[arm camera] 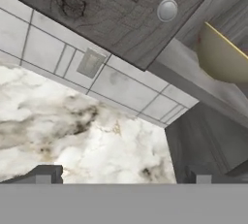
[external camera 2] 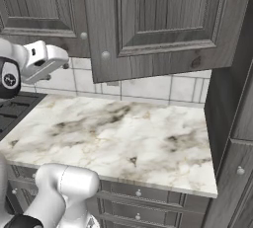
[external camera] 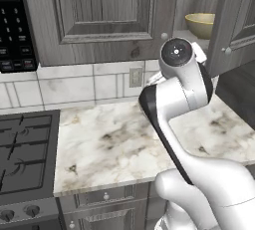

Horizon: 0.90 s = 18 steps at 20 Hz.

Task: Move the bowls from the cabinet to the plates on the dining table.

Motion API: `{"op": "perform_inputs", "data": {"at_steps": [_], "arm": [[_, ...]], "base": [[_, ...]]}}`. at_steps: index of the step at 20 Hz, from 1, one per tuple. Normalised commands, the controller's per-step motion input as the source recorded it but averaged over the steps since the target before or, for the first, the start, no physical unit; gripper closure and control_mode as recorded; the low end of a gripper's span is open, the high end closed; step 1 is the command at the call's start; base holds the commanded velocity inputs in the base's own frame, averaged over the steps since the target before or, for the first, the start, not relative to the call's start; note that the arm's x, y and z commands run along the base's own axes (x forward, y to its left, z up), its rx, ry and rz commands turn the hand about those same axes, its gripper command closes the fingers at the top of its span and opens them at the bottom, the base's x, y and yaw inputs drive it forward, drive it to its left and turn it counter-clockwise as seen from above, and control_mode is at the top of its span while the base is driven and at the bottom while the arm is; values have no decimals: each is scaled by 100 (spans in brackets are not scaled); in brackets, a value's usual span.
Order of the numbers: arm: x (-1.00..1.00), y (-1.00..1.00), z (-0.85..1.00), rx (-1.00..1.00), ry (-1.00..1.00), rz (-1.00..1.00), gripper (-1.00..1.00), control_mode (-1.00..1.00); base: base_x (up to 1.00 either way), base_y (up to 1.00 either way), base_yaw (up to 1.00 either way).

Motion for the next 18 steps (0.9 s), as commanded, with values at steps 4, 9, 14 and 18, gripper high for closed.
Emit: {"op": "perform_inputs", "data": {"at_steps": [4,9,14,18], "arm": [[30,-23,1,-14,0,-4,-100,-100],[33,-24,0,-16,0,-7,-100,-100],[35,-30,0,-15,0,-6,-100,-100],[27,-35,0,-13,0,-5,-100,-100]], "base": [[0,0,0],[0,0,0],[0,0,0],[0,0,0]]}}
